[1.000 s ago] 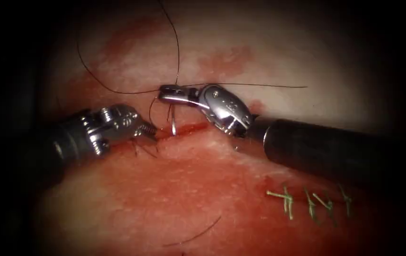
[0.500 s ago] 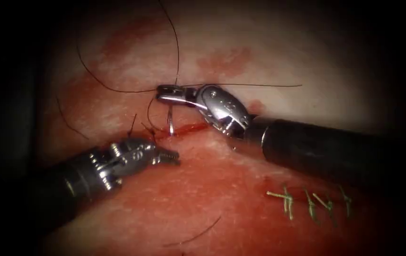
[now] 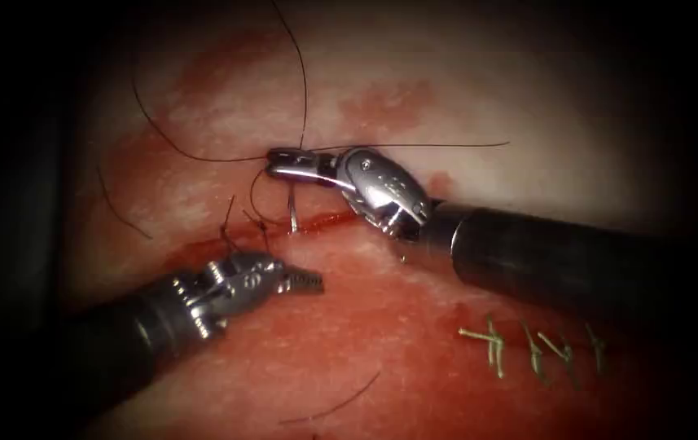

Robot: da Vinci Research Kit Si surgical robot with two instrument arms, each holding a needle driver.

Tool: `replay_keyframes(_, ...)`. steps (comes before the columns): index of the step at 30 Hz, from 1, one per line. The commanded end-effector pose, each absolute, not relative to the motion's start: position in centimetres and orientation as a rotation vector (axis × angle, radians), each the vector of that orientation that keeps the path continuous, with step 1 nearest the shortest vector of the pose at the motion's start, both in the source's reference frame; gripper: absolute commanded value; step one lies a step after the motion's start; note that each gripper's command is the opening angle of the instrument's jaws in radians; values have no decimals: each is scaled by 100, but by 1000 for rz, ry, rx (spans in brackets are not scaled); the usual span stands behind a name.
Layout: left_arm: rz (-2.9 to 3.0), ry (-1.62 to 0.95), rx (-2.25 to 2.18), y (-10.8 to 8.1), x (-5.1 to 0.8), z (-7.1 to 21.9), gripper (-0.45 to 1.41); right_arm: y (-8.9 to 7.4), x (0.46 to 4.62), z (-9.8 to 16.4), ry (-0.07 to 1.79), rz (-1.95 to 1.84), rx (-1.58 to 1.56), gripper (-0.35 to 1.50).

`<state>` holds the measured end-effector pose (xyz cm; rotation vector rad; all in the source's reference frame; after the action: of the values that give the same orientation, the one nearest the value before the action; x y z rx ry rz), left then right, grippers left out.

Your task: Wound Closure

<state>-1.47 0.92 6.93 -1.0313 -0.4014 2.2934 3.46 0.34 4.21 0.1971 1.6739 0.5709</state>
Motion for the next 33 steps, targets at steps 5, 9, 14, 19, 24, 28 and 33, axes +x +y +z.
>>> replay_keyframes(5, 2307, -396, -1023, 89, -140, 706, -27, 37, 353, 423, 1648, 556, 213, -35)
replay_keyframes(9, 2309, -395, -1017, 84, -136, 708, -28, 40, 354, 423, 1644, 566, 224, -35)
replay_keyframes(14, 2307, -400, -1021, 82, -138, 709, -28, 41, 357, 423, 1636, 568, 242, -35)
replay_keyframes(19, 2308, -404, -1021, 82, -139, 713, -28, 40, 357, 422, 1624, 584, 284, -35)
replay_keyframes(24, 2310, -408, -1027, 84, -135, 721, -28, 39, 357, 420, 1607, 591, 315, -35)
replay_keyframes(28, 2303, -410, -1021, 85, -132, 728, -30, 39, 357, 420, 1588, 596, 339, -35)
replay_keyframes(33, 2304, -408, -1020, 84, -133, 730, -30, 37, 359, 419, 1566, 617, 384, -35)
